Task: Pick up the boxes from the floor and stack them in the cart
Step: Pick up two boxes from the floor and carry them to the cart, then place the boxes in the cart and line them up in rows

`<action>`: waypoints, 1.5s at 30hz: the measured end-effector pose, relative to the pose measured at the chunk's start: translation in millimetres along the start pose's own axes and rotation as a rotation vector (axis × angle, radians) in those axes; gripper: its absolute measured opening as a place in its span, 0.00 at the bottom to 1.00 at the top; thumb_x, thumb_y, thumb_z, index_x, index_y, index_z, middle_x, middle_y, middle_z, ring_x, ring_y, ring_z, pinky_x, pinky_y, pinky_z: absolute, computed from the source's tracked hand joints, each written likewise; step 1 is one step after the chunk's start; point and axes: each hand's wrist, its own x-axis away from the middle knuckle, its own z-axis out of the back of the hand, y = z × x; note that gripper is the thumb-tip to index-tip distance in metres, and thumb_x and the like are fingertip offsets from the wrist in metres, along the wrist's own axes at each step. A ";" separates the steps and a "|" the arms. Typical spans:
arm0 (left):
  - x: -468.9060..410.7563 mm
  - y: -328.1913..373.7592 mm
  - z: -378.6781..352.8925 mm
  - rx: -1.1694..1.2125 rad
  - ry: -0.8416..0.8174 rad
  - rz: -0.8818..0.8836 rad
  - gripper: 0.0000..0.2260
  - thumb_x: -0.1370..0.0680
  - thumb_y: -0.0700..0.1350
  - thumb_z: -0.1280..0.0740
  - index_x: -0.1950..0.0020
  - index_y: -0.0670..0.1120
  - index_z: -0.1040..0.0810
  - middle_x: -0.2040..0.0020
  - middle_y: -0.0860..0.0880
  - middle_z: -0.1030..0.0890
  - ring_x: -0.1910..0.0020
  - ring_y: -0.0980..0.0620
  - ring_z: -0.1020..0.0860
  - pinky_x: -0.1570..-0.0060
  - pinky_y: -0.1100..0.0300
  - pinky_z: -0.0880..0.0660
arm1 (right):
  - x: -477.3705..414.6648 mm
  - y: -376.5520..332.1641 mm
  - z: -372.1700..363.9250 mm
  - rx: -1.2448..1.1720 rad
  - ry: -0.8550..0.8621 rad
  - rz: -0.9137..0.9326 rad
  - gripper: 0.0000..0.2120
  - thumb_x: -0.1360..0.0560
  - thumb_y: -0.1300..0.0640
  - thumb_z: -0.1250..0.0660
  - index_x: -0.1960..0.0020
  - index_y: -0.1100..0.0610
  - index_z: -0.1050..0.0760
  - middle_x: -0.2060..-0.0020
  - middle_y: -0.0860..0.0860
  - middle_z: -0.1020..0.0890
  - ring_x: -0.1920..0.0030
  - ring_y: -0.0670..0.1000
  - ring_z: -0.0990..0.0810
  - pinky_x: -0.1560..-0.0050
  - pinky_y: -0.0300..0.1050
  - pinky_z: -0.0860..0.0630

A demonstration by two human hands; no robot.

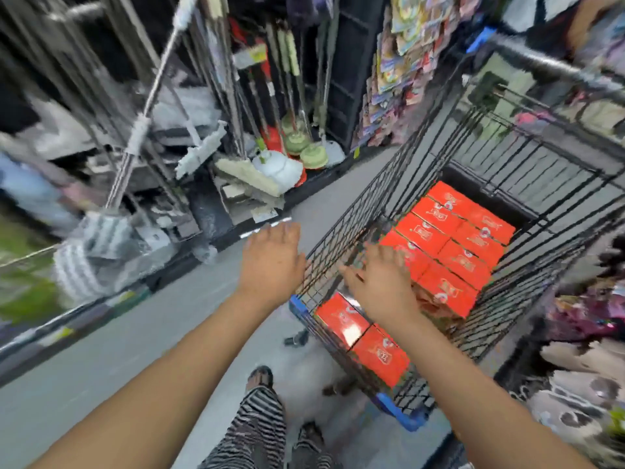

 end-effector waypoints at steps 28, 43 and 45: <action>531.3 -530.3 -6.3 0.013 -0.023 1.160 0.28 0.24 0.61 0.41 0.31 0.44 0.32 0.34 0.40 0.27 0.35 0.38 0.31 0.36 0.46 0.38 | 239.6 -650.8 -249.7 0.301 -0.474 1.090 0.26 0.22 0.44 0.38 0.34 0.63 0.32 0.40 0.62 0.27 0.37 0.62 0.32 0.38 0.51 0.37; 691.2 -754.3 -127.1 0.236 -0.017 1.607 0.33 0.28 0.63 0.33 0.31 0.43 0.32 0.36 0.37 0.26 0.36 0.35 0.29 0.40 0.42 0.33 | 311.1 -872.3 -492.7 0.400 -0.928 0.843 0.33 0.25 0.40 0.35 0.31 0.64 0.33 0.35 0.62 0.27 0.34 0.61 0.31 0.37 0.51 0.32; 705.5 -791.7 -157.0 0.263 -0.016 1.637 0.34 0.28 0.63 0.34 0.30 0.43 0.33 0.35 0.37 0.27 0.35 0.35 0.31 0.39 0.42 0.34 | 322.1 -903.2 -539.3 0.377 -0.988 0.776 0.36 0.25 0.39 0.35 0.30 0.64 0.35 0.33 0.61 0.28 0.32 0.60 0.32 0.37 0.51 0.31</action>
